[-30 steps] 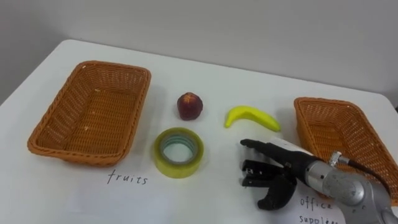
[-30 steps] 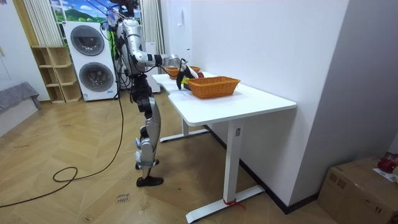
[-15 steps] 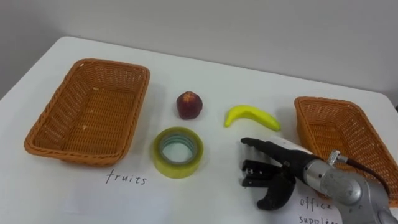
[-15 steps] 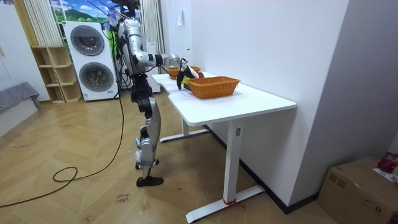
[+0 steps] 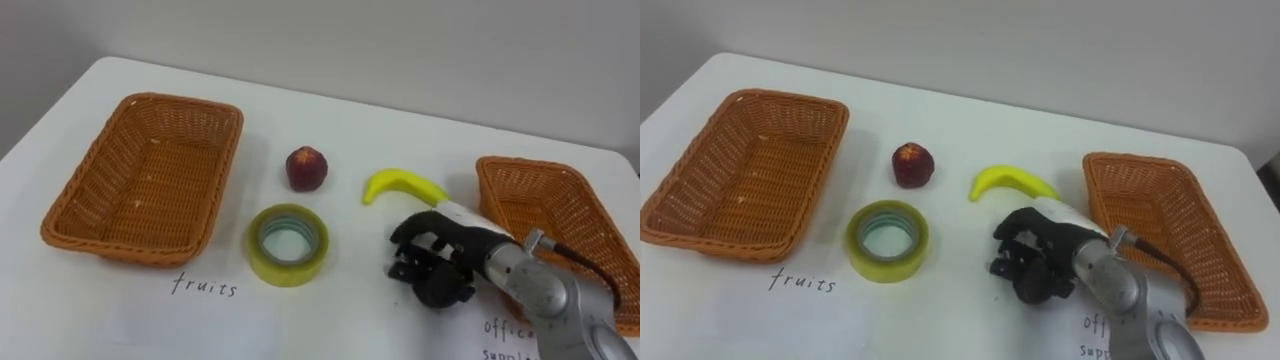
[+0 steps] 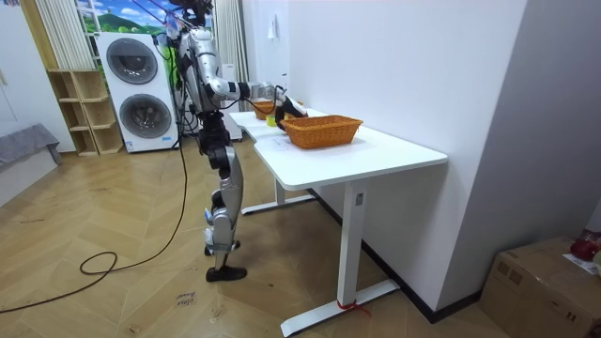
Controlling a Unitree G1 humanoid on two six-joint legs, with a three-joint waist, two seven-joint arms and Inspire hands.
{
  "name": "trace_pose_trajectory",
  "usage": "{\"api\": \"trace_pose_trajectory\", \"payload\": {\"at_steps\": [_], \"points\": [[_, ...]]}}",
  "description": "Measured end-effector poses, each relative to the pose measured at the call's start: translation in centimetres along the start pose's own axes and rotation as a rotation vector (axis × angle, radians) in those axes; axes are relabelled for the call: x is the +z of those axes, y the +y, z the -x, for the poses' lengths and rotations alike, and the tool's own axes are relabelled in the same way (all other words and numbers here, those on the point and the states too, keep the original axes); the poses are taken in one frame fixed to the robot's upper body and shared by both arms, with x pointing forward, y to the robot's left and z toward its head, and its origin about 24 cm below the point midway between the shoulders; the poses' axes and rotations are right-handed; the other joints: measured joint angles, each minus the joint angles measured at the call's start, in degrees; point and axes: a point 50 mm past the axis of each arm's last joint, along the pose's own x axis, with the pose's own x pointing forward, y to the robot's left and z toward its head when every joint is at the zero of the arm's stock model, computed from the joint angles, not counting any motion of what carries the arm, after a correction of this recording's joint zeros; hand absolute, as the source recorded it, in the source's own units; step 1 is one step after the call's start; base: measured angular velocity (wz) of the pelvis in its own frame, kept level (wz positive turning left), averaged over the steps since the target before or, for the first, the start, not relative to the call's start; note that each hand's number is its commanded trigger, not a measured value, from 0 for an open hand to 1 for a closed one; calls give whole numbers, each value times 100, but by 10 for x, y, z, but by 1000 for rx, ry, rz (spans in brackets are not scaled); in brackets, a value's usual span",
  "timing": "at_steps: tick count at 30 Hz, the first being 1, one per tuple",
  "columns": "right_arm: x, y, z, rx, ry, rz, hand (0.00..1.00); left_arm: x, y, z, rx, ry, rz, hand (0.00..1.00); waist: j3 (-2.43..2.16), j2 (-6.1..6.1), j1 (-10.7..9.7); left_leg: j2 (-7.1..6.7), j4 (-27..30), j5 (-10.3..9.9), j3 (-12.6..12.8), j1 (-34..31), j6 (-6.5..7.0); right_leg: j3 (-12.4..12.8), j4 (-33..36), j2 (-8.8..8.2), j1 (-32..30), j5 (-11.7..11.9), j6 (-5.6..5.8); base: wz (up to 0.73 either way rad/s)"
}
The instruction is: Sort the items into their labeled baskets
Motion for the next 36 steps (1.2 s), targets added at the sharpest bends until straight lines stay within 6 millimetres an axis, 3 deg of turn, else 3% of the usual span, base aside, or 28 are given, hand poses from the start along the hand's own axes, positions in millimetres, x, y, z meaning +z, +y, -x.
{"api": "trace_pose_trajectory", "payload": {"at_steps": [15, 25, 36], "points": [[0, -5, -1, -56, 39, 46, 100, -3, -1, 1, 28, 7, -15, 0, -9, -2, -6, -10, -14, 1, -105, 36, 1, 21, -101, 7, 92, 0, 1, 3], [-2, 3, -1, -64, 39, 14, 100, 1, -2, 1, 24, -9, 13, 0, 7, 59, -18, -6, -49, 4, -72, 86, -6, 50, -87, 20, 131, 0, 1, -3], [19, -9, 15, -154, -79, 2, 100, -13, -11, 5, -2, 22, 29, 0, 27, 148, -222, -1, -40, 7, 71, 4, -7, 172, -73, 23, -25, 0, 1, -6]]}}
